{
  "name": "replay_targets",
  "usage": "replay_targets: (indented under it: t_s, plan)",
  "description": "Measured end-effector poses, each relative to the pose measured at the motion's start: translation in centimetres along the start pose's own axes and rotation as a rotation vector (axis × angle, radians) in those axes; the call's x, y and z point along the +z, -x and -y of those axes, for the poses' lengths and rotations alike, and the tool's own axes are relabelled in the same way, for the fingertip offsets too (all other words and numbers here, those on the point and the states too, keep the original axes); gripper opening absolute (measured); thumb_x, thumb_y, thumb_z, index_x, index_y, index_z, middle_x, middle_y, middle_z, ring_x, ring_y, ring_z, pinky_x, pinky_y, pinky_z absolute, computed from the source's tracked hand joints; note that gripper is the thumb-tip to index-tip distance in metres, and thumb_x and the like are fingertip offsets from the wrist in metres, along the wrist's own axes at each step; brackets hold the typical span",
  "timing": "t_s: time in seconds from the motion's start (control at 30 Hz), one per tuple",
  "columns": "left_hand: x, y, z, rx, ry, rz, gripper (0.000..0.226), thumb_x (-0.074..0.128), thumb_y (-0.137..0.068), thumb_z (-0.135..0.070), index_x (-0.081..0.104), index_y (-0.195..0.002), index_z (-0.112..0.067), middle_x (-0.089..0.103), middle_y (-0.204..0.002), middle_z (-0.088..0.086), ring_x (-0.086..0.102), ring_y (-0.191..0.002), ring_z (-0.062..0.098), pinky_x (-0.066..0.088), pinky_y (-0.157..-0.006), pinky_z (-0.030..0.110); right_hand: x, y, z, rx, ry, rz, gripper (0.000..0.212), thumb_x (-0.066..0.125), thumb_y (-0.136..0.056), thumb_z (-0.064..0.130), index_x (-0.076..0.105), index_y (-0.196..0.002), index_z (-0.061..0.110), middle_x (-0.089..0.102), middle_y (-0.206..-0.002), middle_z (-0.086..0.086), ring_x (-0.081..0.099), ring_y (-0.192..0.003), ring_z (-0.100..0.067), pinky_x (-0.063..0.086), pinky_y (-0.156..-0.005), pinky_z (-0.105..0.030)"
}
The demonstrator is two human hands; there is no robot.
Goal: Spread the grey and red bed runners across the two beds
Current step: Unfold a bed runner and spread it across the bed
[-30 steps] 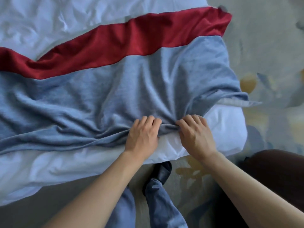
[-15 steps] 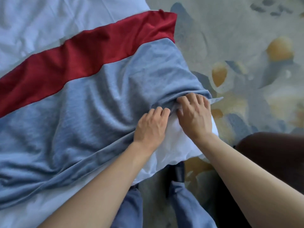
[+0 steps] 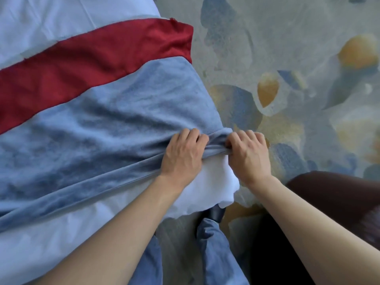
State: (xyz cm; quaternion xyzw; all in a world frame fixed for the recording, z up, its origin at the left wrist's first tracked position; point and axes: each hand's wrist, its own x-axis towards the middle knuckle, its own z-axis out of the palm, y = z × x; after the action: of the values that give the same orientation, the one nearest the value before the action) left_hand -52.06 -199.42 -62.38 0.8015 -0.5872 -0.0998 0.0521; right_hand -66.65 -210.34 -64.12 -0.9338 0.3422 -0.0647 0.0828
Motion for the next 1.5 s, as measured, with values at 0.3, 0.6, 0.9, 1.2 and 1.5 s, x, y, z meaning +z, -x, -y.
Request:
replay_targets:
  t_s: [0.3, 0.6, 0.9, 1.2, 1.5]
  plan:
    - [0.0, 0.4, -0.2, 0.052, -0.072, -0.072, 0.015, 0.045, -0.086, -0.005, 0.055, -0.086, -0.017, 0.051, -0.083, 0.004, 0.049, -0.077, 0.027, 0.039, -0.067, 0.039, 1.3, -0.9, -0.8, -0.038, -0.067, 0.066, 0.017, 0.058, -0.067, -0.002, 0.058, -0.076, 0.013, 0.052, -0.068, -0.005, 0.052, -0.066, -0.030, 0.038, -0.070, -0.039]
    - [0.9, 1.9, 0.1, -0.041, 0.040, -0.148, 0.017, 0.065, -0.079, -0.005, 0.054, -0.078, -0.018, 0.052, -0.076, 0.001, 0.053, -0.071, 0.024, 0.041, -0.059, 0.035, 0.5, -0.4, 2.3, -0.194, -0.252, 0.061, 0.019, 0.066, -0.073, 0.006, 0.050, -0.074, 0.015, 0.050, -0.070, -0.002, 0.050, -0.066, -0.028, 0.036, -0.064, -0.038]
    - [0.6, 4.5, -2.2, -0.071, 0.257, -0.015, 0.019, 0.064, -0.084, -0.036, 0.057, -0.086, -0.019, 0.053, -0.084, -0.001, 0.053, -0.079, 0.021, 0.046, -0.066, 0.035, -2.3, 0.9, 1.1, -0.213, -0.245, 0.323, 0.022, 0.070, -0.060, 0.010, 0.056, -0.076, 0.014, 0.051, -0.075, 0.000, 0.052, -0.068, -0.026, 0.039, -0.062, -0.036]
    - [-5.4, 0.7, 12.0, -0.285, 0.192, -0.173, 0.013, 0.061, -0.090, -0.027, 0.063, -0.090, -0.015, 0.059, -0.091, 0.003, 0.058, -0.087, 0.028, 0.049, -0.072, 0.044, -3.4, -8.7, 8.6, -0.222, -0.266, 0.051, 0.010, 0.062, -0.088, 0.022, 0.065, -0.091, 0.014, 0.063, -0.089, -0.001, 0.059, -0.083, -0.025, 0.043, -0.072, -0.037]
    - [-9.1, -5.1, 29.6, -0.347, 0.070, -0.254, 0.019, 0.065, -0.087, -0.022, 0.066, -0.105, -0.016, 0.062, -0.102, 0.004, 0.057, -0.097, 0.028, 0.048, -0.082, 0.043, 0.3, -22.0, 17.8, -0.144, -0.130, -0.075, 0.011, 0.066, -0.086, 0.013, 0.069, -0.097, 0.012, 0.066, -0.090, -0.007, 0.061, -0.084, -0.035, 0.046, -0.071, -0.044]
